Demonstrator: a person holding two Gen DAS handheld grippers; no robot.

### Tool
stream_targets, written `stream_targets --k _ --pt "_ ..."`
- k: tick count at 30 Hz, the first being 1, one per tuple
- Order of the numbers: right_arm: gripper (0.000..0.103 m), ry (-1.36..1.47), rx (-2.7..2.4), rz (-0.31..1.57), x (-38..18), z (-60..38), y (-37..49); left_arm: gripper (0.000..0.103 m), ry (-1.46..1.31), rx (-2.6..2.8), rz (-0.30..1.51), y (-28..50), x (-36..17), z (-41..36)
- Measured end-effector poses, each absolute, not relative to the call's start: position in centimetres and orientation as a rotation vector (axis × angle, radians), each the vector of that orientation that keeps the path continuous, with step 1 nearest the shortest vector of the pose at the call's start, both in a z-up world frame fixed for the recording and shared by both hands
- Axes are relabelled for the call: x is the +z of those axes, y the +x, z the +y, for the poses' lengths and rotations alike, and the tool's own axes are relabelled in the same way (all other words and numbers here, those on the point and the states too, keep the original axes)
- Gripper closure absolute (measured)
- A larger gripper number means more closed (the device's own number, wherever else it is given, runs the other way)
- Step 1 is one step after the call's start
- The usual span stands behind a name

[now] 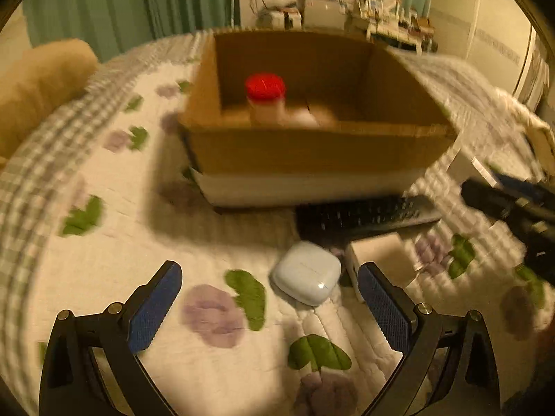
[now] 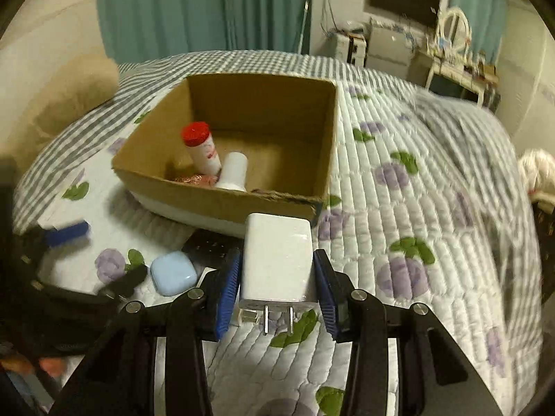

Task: Organize rigid objects
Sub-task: 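Grasp the light-blue earbud case with left tool while right tool grasps the white charger cube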

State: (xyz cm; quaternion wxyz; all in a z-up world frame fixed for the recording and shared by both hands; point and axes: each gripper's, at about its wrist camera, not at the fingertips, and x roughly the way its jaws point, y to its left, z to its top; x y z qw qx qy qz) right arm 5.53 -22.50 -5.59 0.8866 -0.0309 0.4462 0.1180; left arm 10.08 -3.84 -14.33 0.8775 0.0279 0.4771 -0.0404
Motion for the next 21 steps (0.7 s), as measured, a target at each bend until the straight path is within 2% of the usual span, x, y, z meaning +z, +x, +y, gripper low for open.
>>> stream_targets --k 1,4,10,12,13,21 --pt "0.062 -0.057 0.248 0.939 -6.1 -22.6 5.6 0.001 0.066 -0.089 1.024 10.4 -15.4 -4.1" --pt "0.062 -0.044 0.264 0.961 -7.0 -22.8 5.7 0.013 0.089 -0.082 1.06 11.2 -17.3 -4.7" --pt "0.062 -0.026 0.269 0.975 -7.6 -23.1 5.7 0.018 0.092 -0.147 1.064 12.1 -17.9 -5.8" --pt "0.062 -0.022 0.269 0.975 -7.7 -23.1 5.7 0.032 0.089 -0.175 1.083 12.5 -18.2 -5.9" --pt "0.062 -0.022 0.268 0.975 -7.7 -23.0 5.7 0.044 0.093 -0.178 1.091 12.7 -18.3 -5.8" --pt "0.062 -0.035 0.258 0.956 -7.3 -23.0 5.4 0.046 0.111 -0.184 1.042 11.4 -17.0 -6.1"
